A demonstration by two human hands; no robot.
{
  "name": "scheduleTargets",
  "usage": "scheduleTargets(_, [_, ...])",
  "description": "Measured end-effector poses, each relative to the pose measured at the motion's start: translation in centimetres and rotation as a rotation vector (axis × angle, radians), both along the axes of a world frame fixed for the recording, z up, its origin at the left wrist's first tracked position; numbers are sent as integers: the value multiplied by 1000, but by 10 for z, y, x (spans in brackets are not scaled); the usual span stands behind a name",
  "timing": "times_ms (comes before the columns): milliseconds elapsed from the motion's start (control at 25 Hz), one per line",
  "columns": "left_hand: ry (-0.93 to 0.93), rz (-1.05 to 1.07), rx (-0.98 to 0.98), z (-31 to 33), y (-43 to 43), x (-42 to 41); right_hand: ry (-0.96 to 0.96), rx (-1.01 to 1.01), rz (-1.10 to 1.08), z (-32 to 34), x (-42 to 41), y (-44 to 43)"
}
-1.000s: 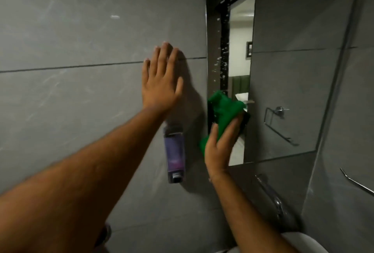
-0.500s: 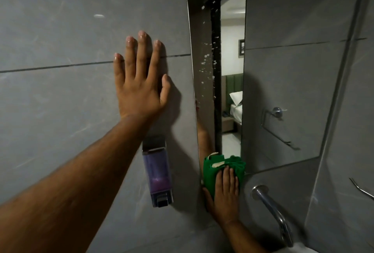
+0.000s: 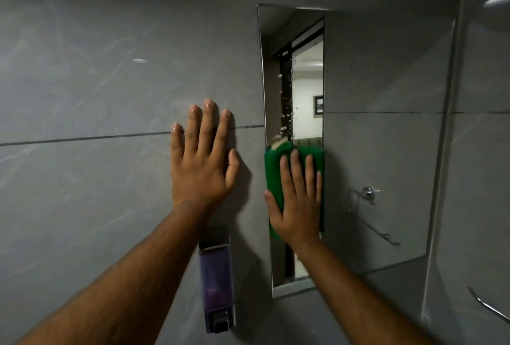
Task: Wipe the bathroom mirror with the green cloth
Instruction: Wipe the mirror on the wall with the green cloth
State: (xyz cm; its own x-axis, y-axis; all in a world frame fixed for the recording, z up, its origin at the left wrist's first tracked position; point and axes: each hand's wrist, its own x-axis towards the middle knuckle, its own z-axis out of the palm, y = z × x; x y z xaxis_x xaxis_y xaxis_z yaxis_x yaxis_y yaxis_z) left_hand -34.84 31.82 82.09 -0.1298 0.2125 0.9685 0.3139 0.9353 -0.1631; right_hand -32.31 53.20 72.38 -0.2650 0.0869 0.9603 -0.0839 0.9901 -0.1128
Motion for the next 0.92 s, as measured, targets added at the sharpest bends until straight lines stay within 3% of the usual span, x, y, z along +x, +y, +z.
scheduleTargets(280, [16, -36, -3, -2, -1, -7, 166, 43, 4, 230, 0, -9])
scheduleTargets(400, [10, -43, -4, -3, -1, -10, 172, 47, 8, 297, 2, -9])
scheduleTargets(600, [2, -75, -2, -5, -1, -11, 178, 76, 3, 304, 5, 21])
scheduleTargets(920, [15, -97, 3, -7, -1, -12, 150, -401, -52, 313, 23, 192])
